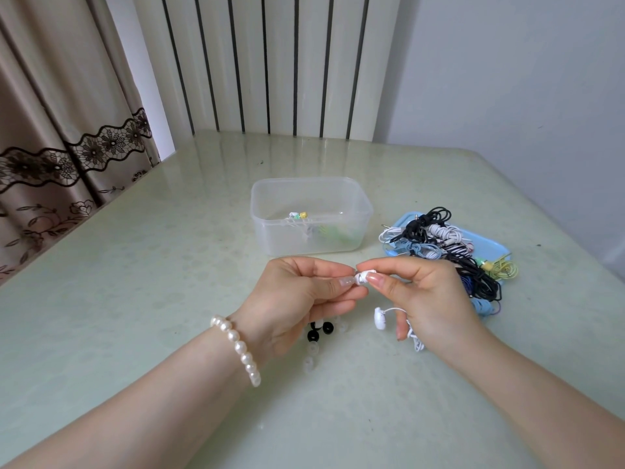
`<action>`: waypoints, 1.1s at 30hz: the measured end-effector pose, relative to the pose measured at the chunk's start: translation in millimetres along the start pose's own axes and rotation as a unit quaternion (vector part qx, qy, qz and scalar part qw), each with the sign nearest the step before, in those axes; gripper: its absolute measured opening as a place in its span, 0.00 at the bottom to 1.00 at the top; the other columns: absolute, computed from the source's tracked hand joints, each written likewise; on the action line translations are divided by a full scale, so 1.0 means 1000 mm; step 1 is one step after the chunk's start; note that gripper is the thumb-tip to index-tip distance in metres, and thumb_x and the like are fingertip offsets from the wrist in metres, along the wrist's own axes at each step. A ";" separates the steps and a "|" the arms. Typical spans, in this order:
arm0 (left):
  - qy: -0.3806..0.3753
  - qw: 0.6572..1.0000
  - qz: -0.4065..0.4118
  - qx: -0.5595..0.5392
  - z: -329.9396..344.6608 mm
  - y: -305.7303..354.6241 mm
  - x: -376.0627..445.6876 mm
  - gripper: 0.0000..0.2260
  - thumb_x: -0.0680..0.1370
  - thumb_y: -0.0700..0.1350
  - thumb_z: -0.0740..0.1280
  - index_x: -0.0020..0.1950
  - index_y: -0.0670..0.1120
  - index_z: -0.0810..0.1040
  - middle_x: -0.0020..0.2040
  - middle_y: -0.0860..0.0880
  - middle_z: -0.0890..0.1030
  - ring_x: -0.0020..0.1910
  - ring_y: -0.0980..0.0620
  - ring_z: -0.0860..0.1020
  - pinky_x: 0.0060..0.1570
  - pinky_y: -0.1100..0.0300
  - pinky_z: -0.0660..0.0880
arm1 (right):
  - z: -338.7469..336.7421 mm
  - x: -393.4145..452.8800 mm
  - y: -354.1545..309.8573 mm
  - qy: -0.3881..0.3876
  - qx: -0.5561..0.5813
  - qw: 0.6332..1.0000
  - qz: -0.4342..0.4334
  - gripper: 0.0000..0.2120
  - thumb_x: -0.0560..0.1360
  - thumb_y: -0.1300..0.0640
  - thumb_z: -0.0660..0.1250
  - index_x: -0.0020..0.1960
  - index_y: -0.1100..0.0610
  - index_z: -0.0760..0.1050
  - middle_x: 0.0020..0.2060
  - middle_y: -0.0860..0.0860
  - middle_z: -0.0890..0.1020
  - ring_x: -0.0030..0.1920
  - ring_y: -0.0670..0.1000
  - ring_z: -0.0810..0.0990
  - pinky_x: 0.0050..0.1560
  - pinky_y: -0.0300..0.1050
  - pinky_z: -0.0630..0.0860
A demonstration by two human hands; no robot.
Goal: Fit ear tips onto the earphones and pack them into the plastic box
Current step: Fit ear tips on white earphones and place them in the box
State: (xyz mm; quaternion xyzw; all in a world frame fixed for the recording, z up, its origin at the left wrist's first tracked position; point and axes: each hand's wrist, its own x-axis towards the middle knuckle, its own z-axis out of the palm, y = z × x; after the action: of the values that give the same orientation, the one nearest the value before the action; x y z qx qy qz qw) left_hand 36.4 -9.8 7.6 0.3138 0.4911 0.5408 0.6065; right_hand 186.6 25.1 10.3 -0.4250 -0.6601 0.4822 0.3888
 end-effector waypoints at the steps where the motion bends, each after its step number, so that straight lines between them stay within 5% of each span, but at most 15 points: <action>1: 0.000 1.000 -0.002 -0.004 0.000 0.000 0.000 0.04 0.71 0.30 0.67 0.44 0.34 0.79 0.38 0.42 0.84 0.38 0.49 0.84 0.39 0.61 0.81 | 0.001 0.000 0.000 0.003 0.003 1.000 -0.001 0.10 0.73 0.65 0.67 0.40 0.52 0.80 0.35 0.50 0.82 0.15 0.46 0.68 0.16 0.32 0.63; 6: 0.004 1.000 -0.006 -0.024 0.001 -0.001 -0.001 0.05 0.71 0.30 0.67 0.44 0.34 0.79 0.41 0.40 0.84 0.39 0.48 0.84 0.39 0.61 0.81 | 0.001 0.001 0.003 0.023 -0.019 0.999 -0.016 0.11 0.73 0.64 0.67 0.39 0.49 0.80 0.29 0.42 0.82 0.14 0.46 0.67 0.16 0.31 0.62; 11: -0.006 0.997 -0.024 -0.067 0.001 -0.002 0.000 0.06 0.72 0.30 0.65 0.45 0.36 0.79 0.42 0.40 0.84 0.41 0.48 0.84 0.40 0.61 0.81 | 0.001 0.003 0.013 0.047 -0.052 0.995 -0.068 0.10 0.72 0.60 0.69 0.41 0.44 0.80 0.34 0.56 0.84 0.20 0.50 0.71 0.19 0.37 0.68; 15: -0.022 0.995 -0.025 -0.090 0.000 -0.001 0.001 0.09 0.74 0.31 0.63 0.52 0.36 0.78 0.46 0.40 0.84 0.45 0.47 0.83 0.44 0.59 0.80 | 0.001 0.003 0.015 0.056 -0.110 0.985 -0.118 0.08 0.71 0.55 0.69 0.44 0.42 0.79 0.38 0.46 0.83 0.24 0.43 0.74 0.24 0.29 0.69; 17: -0.029 0.998 -0.008 -0.059 0.000 0.001 0.002 0.09 0.74 0.33 0.64 0.53 0.37 0.78 0.48 0.40 0.84 0.47 0.47 0.83 0.47 0.58 0.80 | -0.002 0.006 0.011 0.048 -0.044 0.996 -0.063 0.10 0.73 0.61 0.68 0.43 0.45 0.79 0.37 0.54 0.83 0.20 0.48 0.71 0.19 0.36 0.68; 20: -0.016 0.999 0.032 -0.007 -0.004 0.005 0.003 0.06 0.74 0.35 0.65 0.50 0.39 0.79 0.47 0.42 0.84 0.47 0.47 0.83 0.49 0.57 0.79 | -0.008 0.015 0.002 0.034 0.041 0.998 0.016 0.08 0.74 0.63 0.65 0.45 0.53 0.80 0.31 0.48 0.81 0.16 0.47 0.68 0.19 0.35 0.65; 24: 0.036 0.996 0.070 0.048 -0.019 0.015 0.012 0.04 0.73 0.35 0.67 0.41 0.40 0.80 0.40 0.44 0.84 0.40 0.50 0.83 0.48 0.58 0.78 | -0.015 0.043 -0.031 0.032 0.101 0.994 0.013 0.06 0.73 0.64 0.66 0.49 0.60 0.80 0.29 0.51 0.79 0.16 0.46 0.66 0.19 0.33 0.65; 29: 0.093 0.971 0.109 0.191 -0.035 0.014 0.026 0.06 0.71 0.33 0.69 0.36 0.42 0.79 0.36 0.45 0.81 0.35 0.52 0.78 0.41 0.62 0.76 | 0.003 0.106 -0.084 0.019 0.054 0.996 -0.063 0.11 0.72 0.68 0.67 0.55 0.65 0.75 0.33 0.56 0.79 0.26 0.49 0.74 0.23 0.35 0.70; 33: 0.099 0.950 0.106 0.275 -0.041 0.008 0.029 0.06 0.72 0.36 0.71 0.36 0.44 0.80 0.33 0.49 0.79 0.33 0.51 0.75 0.29 0.66 0.72 | 0.028 0.156 -0.077 0.019 -0.035 0.998 -0.050 0.10 0.71 0.66 0.70 0.52 0.65 0.76 0.30 0.55 0.79 0.20 0.45 0.74 0.26 0.36 0.72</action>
State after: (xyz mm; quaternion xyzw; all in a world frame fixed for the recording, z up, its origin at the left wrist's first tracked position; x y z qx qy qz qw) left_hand -6.5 13.8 -5.3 0.4641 0.6419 0.4744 0.3841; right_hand 94.0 148.7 94.3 -0.4137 -0.6899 0.4301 0.4097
